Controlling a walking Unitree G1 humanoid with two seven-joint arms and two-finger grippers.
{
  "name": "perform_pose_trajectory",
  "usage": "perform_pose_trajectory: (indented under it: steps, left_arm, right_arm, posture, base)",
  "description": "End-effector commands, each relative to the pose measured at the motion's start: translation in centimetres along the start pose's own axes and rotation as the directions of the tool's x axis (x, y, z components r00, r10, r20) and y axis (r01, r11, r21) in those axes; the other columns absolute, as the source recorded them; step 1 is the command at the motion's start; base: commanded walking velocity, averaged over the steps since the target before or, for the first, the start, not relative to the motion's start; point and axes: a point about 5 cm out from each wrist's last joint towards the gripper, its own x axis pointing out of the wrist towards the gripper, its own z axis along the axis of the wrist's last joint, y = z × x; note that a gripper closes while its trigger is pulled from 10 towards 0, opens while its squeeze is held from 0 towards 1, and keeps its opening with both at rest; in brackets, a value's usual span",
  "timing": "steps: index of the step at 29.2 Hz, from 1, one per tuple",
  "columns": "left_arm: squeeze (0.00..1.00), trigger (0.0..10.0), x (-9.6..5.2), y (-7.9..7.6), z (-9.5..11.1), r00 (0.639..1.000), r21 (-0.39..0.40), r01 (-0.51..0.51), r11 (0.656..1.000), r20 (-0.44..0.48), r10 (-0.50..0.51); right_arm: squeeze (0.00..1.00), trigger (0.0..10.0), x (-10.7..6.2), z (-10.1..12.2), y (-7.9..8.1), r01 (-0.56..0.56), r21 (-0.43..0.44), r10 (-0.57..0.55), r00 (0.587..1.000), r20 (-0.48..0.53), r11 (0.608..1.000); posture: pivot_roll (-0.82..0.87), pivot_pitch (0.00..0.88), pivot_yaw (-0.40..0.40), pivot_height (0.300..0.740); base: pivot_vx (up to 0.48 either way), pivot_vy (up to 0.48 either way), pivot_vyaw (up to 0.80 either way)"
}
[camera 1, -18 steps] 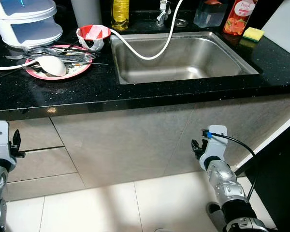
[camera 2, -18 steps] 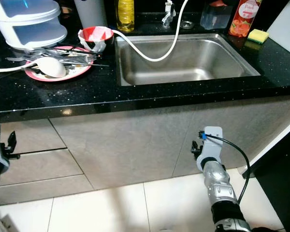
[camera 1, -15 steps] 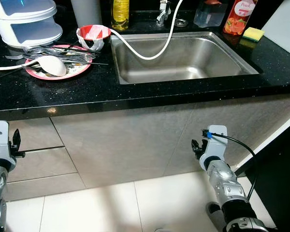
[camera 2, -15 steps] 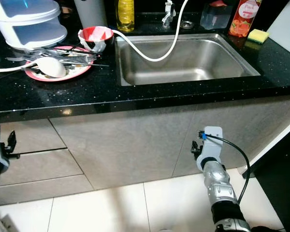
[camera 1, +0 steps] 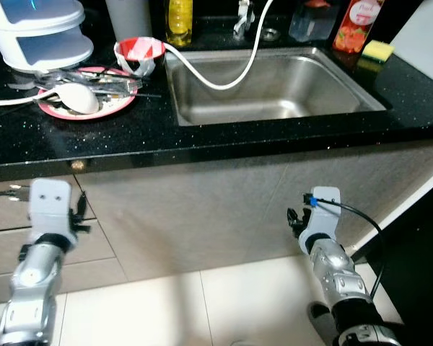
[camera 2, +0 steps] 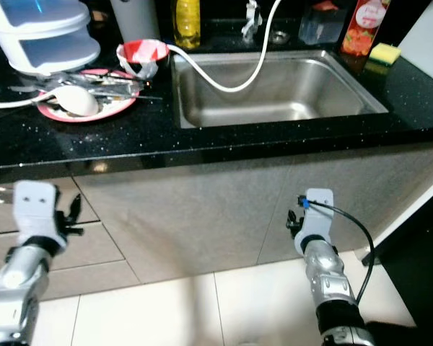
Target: Kitchen organization
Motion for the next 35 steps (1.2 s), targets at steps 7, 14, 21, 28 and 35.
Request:
perform_pose_trajectory:
  steps: [7,14,21,28,35]
  left_arm:
    - [0.00,10.0,-0.3,0.5,-0.5,0.996,0.055,-0.083,0.995,-0.037,0.085]
    - [0.00,10.0,-0.3,1.9,-0.5,0.976,0.022,-0.212,0.977,-0.034,0.213]
    - [0.00,10.0,-0.4,1.6,-0.2,0.976,0.081,-0.215,0.973,-0.011,0.217]
    - [0.00,10.0,0.0,-2.9,0.5,1.000,0.026,-0.009,1.000,0.010,0.009]
    - [0.00,10.0,-1.1,-5.8,1.6,0.996,-0.091,0.087,0.992,0.034,-0.084]
  right_arm:
    - [0.00,10.0,-0.1,-0.3,0.1,-0.001,0.011,0.001,1.000,-0.012,1.000]
    - [0.00,10.0,0.0,-0.3,0.3,-0.005,0.014,0.005,1.000,-0.012,1.000]
    - [0.00,10.0,0.2,-0.2,0.5,-0.008,0.018,0.008,1.000,-0.010,1.000]
    - [0.00,10.0,0.4,0.0,0.2,0.001,0.013,-0.001,1.000,-0.010,1.000]
    - [0.00,10.0,0.3,-0.2,0.1,0.017,0.019,-0.017,1.000,-0.005,1.000]
  posture:
    - [0.07,0.051,-0.033,0.740]
    - [0.08,0.047,-0.032,0.740]
    - [0.08,0.041,-0.028,0.740]
    - [0.05,0.019,-0.022,0.740]
    - [0.04,0.006,-0.001,0.740]
  base:
    - [0.000,0.000,0.00]
    - [0.000,0.000,0.00]
    - [0.000,0.000,0.00]
    - [0.000,0.000,0.00]
    - [0.000,0.000,0.00]
